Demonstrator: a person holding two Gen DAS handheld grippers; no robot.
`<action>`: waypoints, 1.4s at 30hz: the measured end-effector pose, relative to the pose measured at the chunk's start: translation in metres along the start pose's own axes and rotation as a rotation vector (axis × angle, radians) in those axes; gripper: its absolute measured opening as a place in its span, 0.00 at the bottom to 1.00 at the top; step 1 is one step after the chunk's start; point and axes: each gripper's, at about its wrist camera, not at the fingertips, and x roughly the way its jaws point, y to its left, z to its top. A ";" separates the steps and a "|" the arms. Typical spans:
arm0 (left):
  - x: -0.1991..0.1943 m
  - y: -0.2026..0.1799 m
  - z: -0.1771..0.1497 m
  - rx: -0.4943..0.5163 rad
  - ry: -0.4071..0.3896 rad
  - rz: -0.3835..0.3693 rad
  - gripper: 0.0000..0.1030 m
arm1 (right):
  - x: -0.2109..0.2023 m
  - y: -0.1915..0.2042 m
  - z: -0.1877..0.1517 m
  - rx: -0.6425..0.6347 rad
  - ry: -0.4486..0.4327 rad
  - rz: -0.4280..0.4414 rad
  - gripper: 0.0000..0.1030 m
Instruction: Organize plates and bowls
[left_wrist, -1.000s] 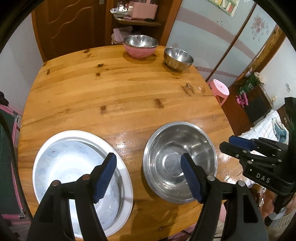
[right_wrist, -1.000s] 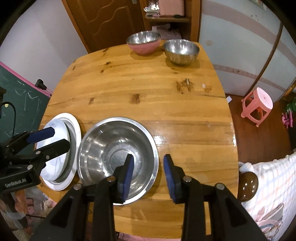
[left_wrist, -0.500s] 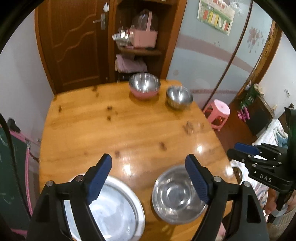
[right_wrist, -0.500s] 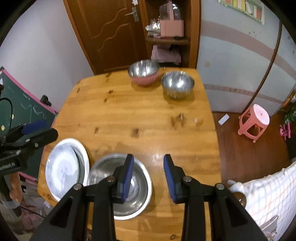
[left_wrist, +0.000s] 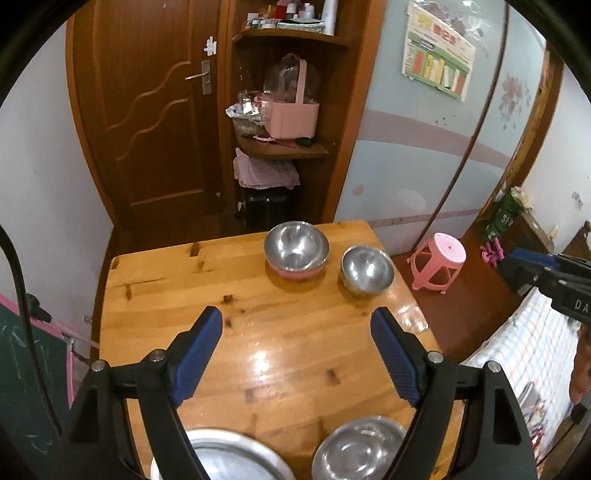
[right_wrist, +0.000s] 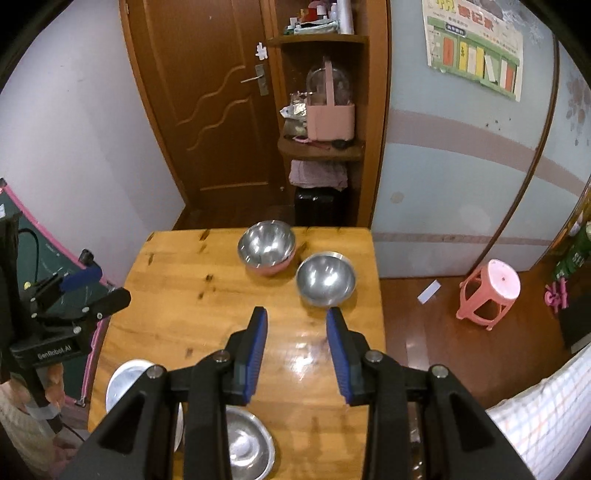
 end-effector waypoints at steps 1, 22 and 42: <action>0.006 0.002 0.009 -0.009 0.004 -0.008 0.79 | 0.002 -0.001 0.009 -0.001 -0.001 -0.009 0.32; 0.207 0.050 0.056 -0.227 0.189 -0.012 0.79 | 0.193 -0.018 0.097 0.051 0.249 0.038 0.32; 0.302 0.081 0.030 -0.437 0.193 -0.066 0.76 | 0.327 -0.003 0.083 0.086 0.365 0.072 0.32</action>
